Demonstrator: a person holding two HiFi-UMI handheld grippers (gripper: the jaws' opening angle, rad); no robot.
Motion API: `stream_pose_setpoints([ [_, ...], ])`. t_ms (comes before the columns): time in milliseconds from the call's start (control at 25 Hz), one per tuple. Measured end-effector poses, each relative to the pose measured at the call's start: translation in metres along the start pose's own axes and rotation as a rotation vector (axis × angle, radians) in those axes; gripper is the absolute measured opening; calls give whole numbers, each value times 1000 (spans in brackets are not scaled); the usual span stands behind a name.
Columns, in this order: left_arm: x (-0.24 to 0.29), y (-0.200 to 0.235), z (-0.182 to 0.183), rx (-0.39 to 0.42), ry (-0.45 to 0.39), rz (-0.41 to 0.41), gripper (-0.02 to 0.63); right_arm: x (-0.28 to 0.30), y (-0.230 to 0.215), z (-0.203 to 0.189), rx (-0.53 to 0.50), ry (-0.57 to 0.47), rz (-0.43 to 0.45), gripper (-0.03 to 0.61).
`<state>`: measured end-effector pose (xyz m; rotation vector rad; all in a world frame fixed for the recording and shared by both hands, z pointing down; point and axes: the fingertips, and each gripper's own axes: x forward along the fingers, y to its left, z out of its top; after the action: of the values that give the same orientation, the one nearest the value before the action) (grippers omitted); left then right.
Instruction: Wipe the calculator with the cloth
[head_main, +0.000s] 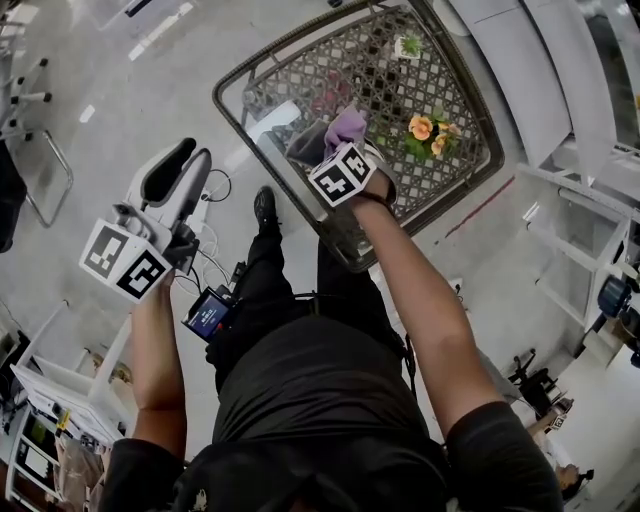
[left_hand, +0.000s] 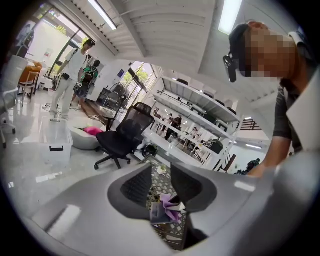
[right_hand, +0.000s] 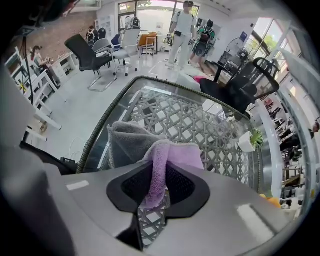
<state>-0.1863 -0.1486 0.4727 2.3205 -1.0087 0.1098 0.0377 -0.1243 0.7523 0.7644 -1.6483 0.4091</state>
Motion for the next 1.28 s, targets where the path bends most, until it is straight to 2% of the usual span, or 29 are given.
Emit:
stream_pose_setpoints([
  [280,-3,2,-2,-1,2,3,141,10,7,16,91,-20,77,72],
  [440,0,1,2,2,2,0,140,9,9,28,203,-69,173,72],
  [520,2,0,6,7,1,-5,141,3,-2,38,326,-132,212,72],
  [680,3,-5,13,19,-4,-12,140,-20,-33,60,752,-326,321,72],
  [760,3,-6,15,21,-5,-14,140,-34,-48,68,885,-403,352,72],
  [840,5,-6,16,19,-2,-17,141,-43,-57,71,967,-448,377,72],
  [920,8,-7,15,14,1,-19,140,-44,-59,71,1004,-454,390,72],
  [1040,11,-8,11,7,6,-24,141,-34,-50,63,1007,-399,389,72],
  [1280,13,-5,10,1,16,-17,141,-3,-13,31,902,-219,355,72],
])
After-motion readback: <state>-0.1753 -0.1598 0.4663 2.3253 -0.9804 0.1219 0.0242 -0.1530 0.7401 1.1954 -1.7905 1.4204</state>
